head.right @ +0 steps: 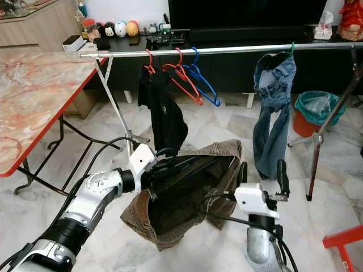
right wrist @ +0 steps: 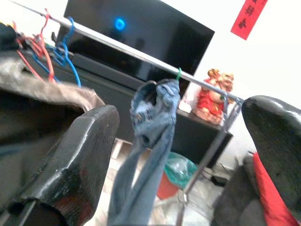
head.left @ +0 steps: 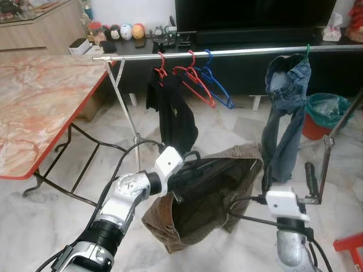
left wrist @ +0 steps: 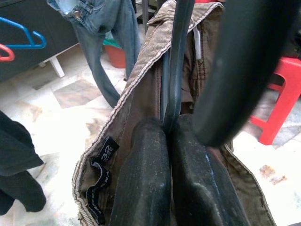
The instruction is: Hang hanger
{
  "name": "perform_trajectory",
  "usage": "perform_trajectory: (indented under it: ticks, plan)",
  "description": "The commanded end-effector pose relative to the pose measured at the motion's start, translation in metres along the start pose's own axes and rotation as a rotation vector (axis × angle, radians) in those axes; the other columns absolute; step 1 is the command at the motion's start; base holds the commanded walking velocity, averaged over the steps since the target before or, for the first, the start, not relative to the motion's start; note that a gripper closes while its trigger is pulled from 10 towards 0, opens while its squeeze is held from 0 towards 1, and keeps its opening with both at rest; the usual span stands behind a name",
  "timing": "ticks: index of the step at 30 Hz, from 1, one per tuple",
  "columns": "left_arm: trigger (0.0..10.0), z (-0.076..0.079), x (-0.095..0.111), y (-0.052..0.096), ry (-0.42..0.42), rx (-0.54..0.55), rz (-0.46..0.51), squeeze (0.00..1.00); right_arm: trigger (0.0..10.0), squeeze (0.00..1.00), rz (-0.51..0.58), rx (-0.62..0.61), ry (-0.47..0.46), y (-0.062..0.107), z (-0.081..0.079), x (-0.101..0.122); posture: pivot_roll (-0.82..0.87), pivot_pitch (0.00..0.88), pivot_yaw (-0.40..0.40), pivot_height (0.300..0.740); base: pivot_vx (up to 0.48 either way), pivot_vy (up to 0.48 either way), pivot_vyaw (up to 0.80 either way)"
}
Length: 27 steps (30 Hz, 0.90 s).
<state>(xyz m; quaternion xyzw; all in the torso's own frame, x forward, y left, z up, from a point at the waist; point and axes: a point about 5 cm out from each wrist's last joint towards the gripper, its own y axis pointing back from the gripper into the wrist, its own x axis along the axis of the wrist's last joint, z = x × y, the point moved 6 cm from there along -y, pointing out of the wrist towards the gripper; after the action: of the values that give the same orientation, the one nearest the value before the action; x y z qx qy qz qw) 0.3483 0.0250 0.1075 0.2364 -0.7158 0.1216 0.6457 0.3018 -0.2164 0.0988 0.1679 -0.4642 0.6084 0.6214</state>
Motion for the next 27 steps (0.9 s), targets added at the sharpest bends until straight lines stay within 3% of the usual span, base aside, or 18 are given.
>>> perform_trajectory:
  ticks: [1, 9, 15, 27]
  plan:
    - [10.0, -0.003, 0.012, 0.003, -0.018, 0.007, 0.040, 0.00, 10.0, 0.00, 0.023, -0.001, -0.028, -0.003, -0.002, 0.008, 0.04, 0.038, 0.106, 0.740, 0.000, 0.000, 0.00]
    - [10.0, -0.003, 0.011, 0.003, -0.018, 0.007, 0.038, 0.00, 10.0, 0.00, -0.017, 0.062, -0.010, 0.003, -0.014, -0.001, 0.04, 0.039, 0.104, 0.740, 0.000, 0.000, 0.00]
    - [10.0, -0.004, 0.010, 0.003, -0.019, 0.010, 0.033, 0.00, 10.0, 0.00, -0.048, 0.179, -0.028, 0.015, -0.032, -0.008, 0.04, 0.038, 0.105, 0.740, 0.000, 0.000, 0.00]
    - [10.0, -0.004, 0.009, 0.004, -0.019, 0.007, 0.029, 0.00, 10.0, 0.00, -0.067, 0.181, -0.013, 0.009, -0.033, -0.013, 0.04, 0.038, 0.105, 0.740, 0.000, 0.000, 0.00]
